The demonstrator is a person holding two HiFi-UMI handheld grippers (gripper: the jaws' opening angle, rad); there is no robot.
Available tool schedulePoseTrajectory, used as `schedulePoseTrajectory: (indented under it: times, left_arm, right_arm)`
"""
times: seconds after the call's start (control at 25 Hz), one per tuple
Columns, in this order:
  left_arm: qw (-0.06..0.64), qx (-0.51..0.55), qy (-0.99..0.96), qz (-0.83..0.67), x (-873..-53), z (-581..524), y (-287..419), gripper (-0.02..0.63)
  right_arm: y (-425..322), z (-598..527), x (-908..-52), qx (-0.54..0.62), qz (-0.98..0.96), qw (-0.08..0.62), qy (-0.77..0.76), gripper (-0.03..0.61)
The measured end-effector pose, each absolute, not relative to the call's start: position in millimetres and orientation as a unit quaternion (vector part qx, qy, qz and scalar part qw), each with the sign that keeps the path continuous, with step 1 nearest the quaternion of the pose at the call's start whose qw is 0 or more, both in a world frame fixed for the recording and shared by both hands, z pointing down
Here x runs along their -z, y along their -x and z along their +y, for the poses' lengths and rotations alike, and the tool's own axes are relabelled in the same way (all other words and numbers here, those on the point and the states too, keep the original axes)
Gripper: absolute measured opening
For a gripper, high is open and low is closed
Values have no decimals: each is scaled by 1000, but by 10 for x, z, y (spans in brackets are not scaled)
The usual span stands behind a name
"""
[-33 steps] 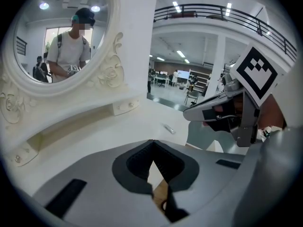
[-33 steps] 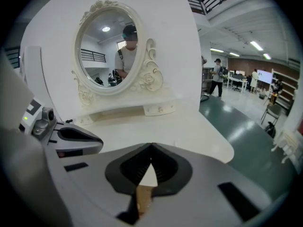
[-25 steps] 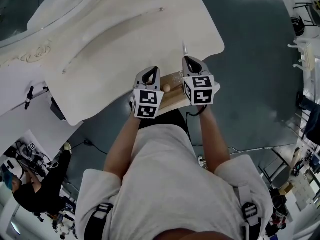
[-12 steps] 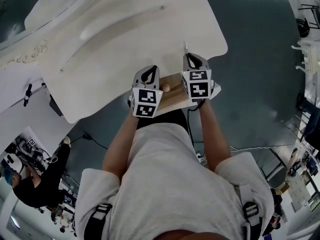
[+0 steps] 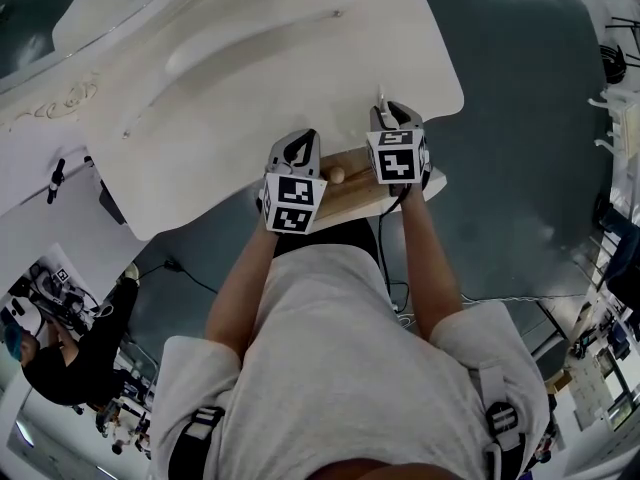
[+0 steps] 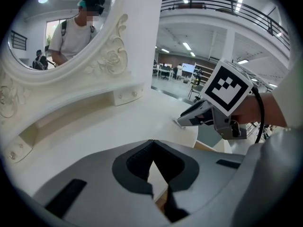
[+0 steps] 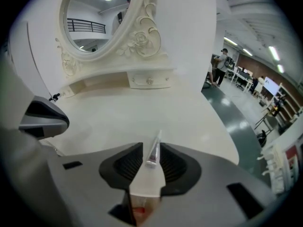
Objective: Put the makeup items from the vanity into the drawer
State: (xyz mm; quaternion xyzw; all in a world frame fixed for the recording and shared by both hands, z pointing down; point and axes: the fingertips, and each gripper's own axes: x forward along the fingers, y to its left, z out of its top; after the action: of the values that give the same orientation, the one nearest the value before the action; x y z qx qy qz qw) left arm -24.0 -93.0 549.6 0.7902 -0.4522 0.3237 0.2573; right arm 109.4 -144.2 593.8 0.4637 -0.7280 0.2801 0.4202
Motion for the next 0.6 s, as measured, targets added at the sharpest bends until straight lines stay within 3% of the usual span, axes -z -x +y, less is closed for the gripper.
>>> schedulePoseTrajectory:
  times: [0.48, 0.6]
  left_arm:
    - [258, -329, -785, -457, -5510, -871, 302, 6]
    - [258, -331, -783, -460, -5513, -851, 340, 6]
  right_arm:
    - [-1157, -1433, -6150, -299, -714, 435, -460, 120]
    - [-1116, -1428, -6153, -295, -717, 435, -458, 85]
